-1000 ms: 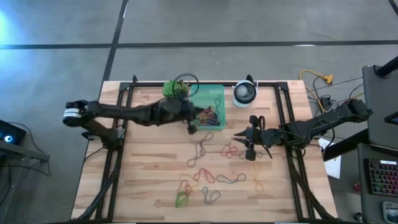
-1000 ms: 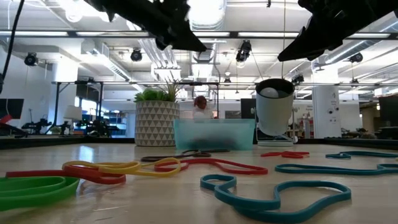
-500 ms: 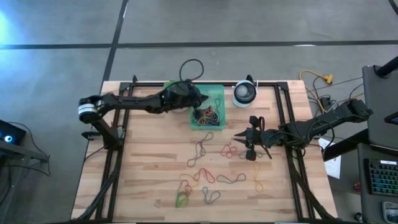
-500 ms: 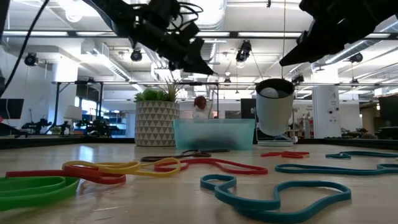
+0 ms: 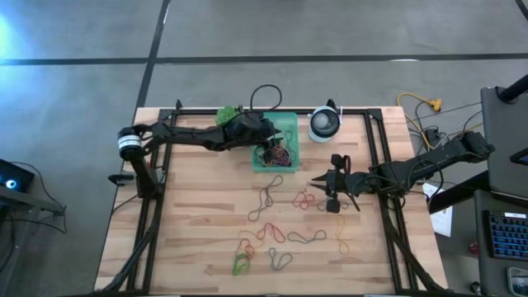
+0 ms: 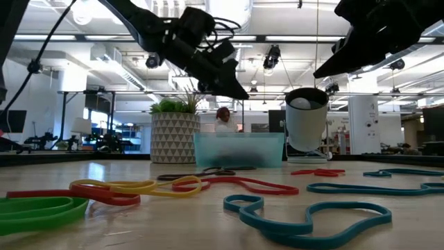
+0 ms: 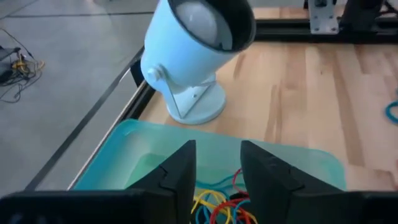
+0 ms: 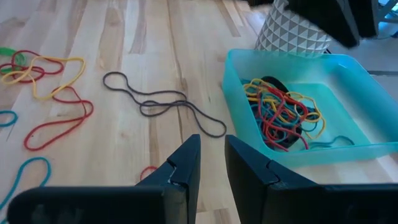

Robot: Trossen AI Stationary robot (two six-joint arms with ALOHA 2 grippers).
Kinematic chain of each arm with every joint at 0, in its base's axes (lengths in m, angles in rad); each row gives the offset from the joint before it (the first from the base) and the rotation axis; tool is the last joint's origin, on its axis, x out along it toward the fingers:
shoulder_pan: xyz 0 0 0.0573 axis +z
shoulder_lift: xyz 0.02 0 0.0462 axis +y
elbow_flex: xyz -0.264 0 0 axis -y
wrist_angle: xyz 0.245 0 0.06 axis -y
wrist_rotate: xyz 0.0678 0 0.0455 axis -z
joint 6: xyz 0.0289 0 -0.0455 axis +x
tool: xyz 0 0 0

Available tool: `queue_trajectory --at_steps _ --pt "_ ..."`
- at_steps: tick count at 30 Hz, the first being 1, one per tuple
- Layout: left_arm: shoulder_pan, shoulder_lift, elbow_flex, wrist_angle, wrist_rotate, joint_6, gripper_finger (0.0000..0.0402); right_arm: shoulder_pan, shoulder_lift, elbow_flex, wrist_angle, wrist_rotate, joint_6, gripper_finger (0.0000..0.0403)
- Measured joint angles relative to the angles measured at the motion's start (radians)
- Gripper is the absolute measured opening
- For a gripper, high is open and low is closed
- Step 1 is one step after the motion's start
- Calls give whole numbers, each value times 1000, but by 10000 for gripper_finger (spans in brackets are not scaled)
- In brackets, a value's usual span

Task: Pick and place rubber bands into bin
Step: Put the red rubber band into the green bin

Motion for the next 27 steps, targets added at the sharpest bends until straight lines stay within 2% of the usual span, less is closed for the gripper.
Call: queue_trajectory --at_steps 10,16,18,21,27 --pt "-53 -186 -12 -255 14 -49 116 0 0 -20 3 0 25 68" --pt "-136 -303 -42 -436 161 -184 116 0 0 -22 2 -4 77 68" --pt "-176 -329 -58 -459 189 -206 116 0 0 -24 2 -6 112 68" --pt "-233 -371 -79 -529 193 -236 116 0 0 -24 3 -7 147 68" --pt "-316 -418 -164 -568 193 -318 116 0 0 -28 1 -7 194 68"
